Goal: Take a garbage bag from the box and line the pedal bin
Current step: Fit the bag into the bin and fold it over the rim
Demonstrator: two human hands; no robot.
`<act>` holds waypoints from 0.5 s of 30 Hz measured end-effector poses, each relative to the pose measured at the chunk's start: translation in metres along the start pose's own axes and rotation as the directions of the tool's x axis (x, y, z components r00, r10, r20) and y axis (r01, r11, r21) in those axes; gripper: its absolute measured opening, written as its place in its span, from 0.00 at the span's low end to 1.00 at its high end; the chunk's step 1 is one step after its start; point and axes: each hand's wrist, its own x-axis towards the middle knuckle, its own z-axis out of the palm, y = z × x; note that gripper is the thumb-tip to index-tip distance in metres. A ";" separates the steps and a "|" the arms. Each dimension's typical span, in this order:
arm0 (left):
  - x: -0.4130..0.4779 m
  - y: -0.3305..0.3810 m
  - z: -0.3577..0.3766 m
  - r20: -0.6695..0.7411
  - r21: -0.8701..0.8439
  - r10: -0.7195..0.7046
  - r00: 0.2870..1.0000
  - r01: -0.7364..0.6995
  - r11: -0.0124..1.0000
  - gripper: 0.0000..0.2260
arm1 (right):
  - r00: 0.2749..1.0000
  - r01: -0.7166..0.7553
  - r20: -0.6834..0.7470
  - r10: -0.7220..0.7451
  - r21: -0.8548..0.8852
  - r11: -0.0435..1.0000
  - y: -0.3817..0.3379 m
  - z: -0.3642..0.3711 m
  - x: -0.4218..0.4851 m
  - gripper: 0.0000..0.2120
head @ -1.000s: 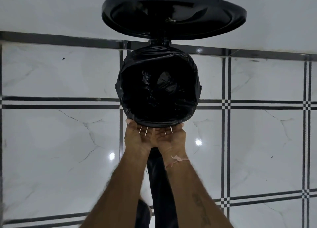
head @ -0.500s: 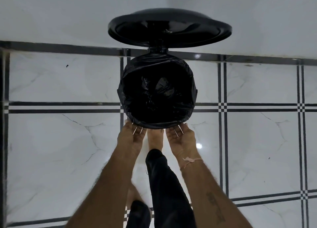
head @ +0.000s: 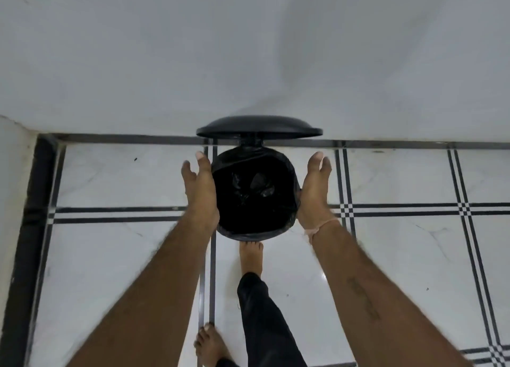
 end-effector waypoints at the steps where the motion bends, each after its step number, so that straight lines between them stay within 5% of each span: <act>1: -0.001 0.011 0.004 0.004 -0.009 0.042 0.999 -0.042 0.999 0.33 | 0.999 0.053 -0.004 -0.053 -0.019 0.998 -0.013 0.002 0.003 0.35; 5: 0.004 0.050 0.016 0.113 0.032 0.166 0.980 -0.170 0.985 0.26 | 0.978 0.203 0.079 -0.195 -0.113 0.973 -0.059 0.010 0.017 0.33; 9: 0.016 0.062 0.012 0.154 0.093 0.147 0.977 -0.163 0.982 0.15 | 0.975 0.165 0.180 -0.129 -0.202 0.965 -0.079 0.007 0.021 0.19; 15: 0.000 0.030 -0.009 0.226 0.252 0.195 0.954 -0.251 0.935 0.24 | 0.963 0.261 0.162 -0.216 -0.357 0.897 -0.039 -0.015 0.009 0.19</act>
